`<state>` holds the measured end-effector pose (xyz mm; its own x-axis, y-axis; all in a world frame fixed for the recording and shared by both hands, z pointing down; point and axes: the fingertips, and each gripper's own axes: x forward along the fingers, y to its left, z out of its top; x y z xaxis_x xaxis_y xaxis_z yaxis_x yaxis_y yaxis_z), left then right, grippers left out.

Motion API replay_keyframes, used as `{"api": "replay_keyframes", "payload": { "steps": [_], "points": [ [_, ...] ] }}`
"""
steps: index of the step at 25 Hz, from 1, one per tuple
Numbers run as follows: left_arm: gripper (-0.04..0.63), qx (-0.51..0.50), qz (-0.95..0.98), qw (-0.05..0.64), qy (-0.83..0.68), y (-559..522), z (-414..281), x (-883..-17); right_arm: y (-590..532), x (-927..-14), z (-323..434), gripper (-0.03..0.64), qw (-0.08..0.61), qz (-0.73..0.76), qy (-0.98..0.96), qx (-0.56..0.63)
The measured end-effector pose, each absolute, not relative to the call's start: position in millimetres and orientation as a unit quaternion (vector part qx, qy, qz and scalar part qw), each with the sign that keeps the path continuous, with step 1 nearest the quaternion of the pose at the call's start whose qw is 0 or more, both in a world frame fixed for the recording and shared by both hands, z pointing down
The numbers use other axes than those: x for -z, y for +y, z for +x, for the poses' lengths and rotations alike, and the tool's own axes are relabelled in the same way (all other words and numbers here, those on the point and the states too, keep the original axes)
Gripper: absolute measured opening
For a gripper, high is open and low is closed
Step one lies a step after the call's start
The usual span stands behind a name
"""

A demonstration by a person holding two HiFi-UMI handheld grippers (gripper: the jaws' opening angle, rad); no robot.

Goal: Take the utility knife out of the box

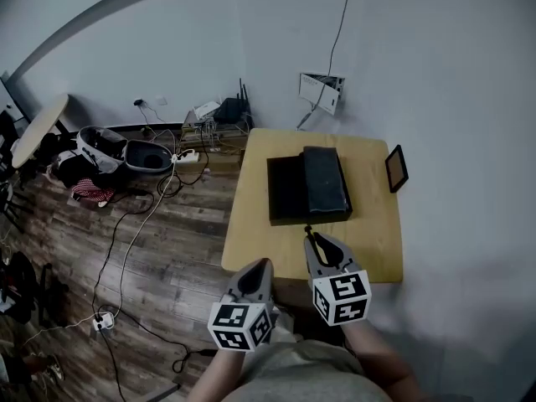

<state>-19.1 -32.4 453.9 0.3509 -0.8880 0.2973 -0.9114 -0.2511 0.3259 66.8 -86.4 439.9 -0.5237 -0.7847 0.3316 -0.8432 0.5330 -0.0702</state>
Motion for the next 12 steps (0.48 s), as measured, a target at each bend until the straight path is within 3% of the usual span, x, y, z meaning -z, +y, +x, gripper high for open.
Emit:
{"api": "replay_keyframes", "payload": {
  "steps": [12],
  "points": [
    [0.005,-0.028,0.796,0.218,-0.564,30.2,7.1,-456.4,-14.3,-434.4,92.4,0.051,0.113,0.468,-0.870,-0.105]
  ]
}}
